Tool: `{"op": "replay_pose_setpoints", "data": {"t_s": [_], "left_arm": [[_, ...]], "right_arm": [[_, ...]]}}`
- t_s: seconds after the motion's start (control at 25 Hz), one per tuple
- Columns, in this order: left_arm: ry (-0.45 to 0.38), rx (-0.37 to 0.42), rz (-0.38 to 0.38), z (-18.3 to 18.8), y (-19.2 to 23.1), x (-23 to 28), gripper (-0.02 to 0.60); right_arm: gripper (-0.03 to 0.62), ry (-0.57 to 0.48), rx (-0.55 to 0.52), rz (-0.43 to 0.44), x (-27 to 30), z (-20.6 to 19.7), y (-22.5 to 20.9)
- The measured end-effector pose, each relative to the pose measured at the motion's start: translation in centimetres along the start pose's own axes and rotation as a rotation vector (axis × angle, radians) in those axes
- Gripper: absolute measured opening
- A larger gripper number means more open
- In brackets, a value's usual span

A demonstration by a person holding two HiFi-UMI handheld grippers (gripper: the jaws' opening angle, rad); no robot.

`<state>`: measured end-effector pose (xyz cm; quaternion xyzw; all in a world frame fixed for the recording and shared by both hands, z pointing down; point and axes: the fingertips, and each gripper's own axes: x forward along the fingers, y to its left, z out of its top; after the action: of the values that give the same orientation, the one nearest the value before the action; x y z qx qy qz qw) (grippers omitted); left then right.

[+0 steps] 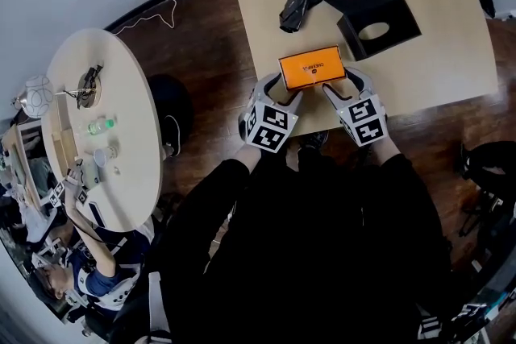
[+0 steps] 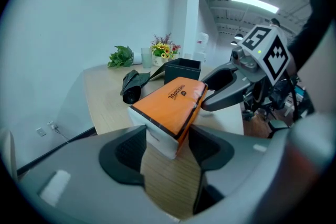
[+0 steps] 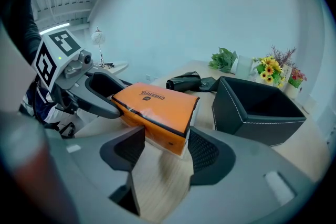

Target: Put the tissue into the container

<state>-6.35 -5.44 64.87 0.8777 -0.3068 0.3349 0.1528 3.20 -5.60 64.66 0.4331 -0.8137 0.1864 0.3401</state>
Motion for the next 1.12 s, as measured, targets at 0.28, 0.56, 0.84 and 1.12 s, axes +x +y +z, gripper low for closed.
{"op": "replay_pose_setpoints", "data": {"t_s": [0.28, 0.56, 0.84, 1.12], "left_arm": [[-0.031, 0.029, 0.002, 1.6, -0.3, -2.8, 0.236], [-0.131, 0.093, -0.007, 6.2, -0.8, -7.0, 0.236], [-0.264, 0.180, -0.049, 11.5, -1.2, -10.5, 0.236], [-0.357, 0.246, -0.062, 14.8, -1.0, -14.2, 0.236]], "right_arm": [[0.256, -0.038, -0.009, -0.025, -2.4, 1.7, 1.1], [0.253, -0.123, -0.014, -0.082, -7.2, 6.0, 1.1], [0.249, -0.196, -0.006, -0.164, -12.1, 10.0, 0.7], [0.246, -0.240, -0.015, -0.244, -15.8, 13.7, 1.5]]}}
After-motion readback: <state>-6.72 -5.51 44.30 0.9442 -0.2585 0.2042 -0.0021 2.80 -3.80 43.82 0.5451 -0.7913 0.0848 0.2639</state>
